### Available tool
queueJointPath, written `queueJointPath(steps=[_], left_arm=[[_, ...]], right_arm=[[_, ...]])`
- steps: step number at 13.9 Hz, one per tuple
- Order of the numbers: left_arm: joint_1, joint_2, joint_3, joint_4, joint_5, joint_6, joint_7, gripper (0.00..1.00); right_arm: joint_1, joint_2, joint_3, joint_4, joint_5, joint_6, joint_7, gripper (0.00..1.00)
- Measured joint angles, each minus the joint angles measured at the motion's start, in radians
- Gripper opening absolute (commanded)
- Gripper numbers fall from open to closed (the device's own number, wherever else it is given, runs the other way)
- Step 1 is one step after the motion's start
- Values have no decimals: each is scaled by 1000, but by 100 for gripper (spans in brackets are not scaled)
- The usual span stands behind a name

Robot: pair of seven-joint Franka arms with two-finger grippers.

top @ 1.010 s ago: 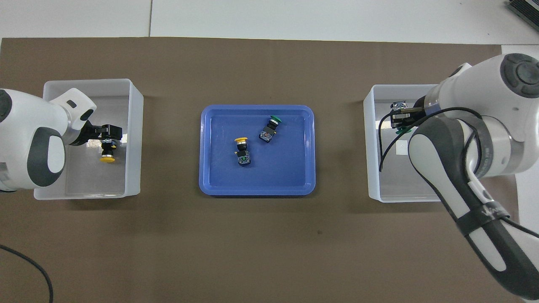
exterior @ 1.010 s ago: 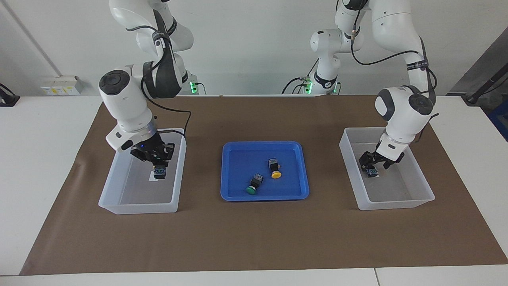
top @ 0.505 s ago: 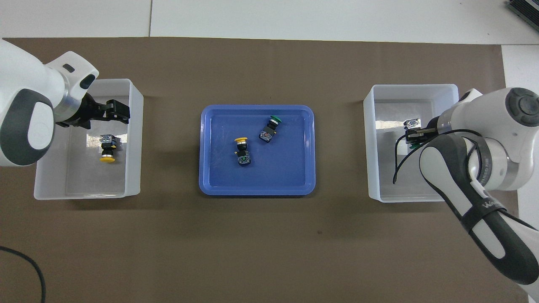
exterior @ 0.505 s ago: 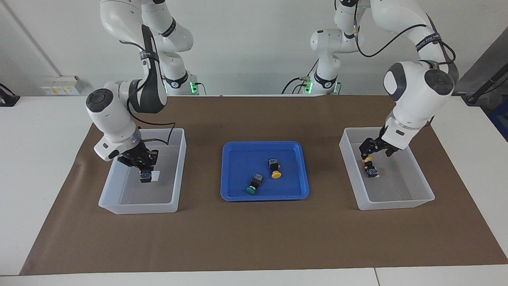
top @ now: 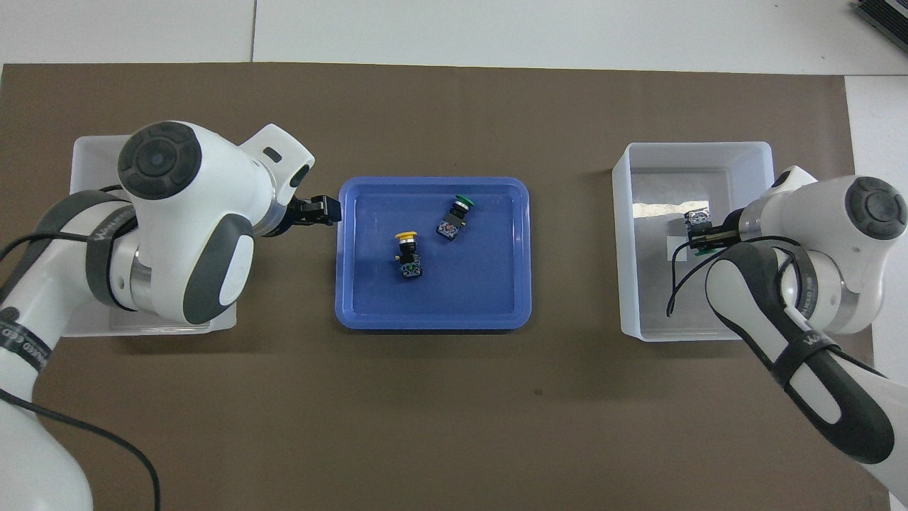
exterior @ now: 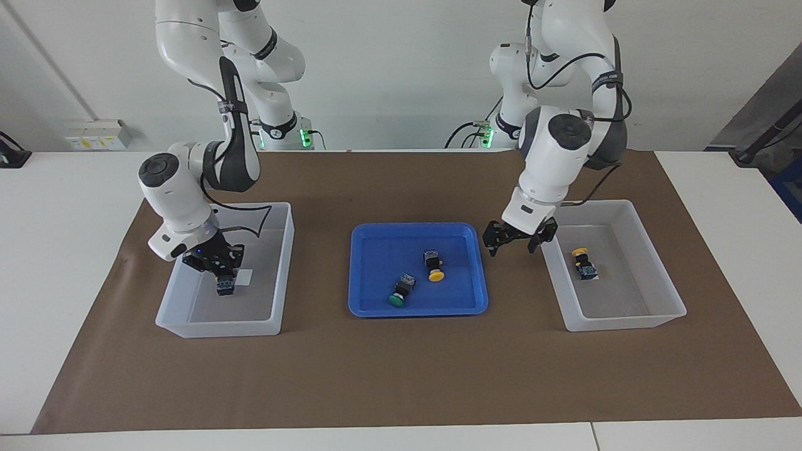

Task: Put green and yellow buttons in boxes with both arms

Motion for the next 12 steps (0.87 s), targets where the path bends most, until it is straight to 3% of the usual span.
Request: queueJointPath(steps=[6, 9, 12], left_arm=[[-130, 5, -1, -92, -32, 164, -32, 100], [-155, 49, -1, -115, -33, 261, -38, 100], [-177, 123, -1, -118, -33, 382, -75, 100]], right_arm=[[9, -6, 12, 23, 0, 10, 0, 100], [55, -33, 16, 109, 1, -109, 22, 100], [124, -50, 17, 187, 2, -203, 179, 100]])
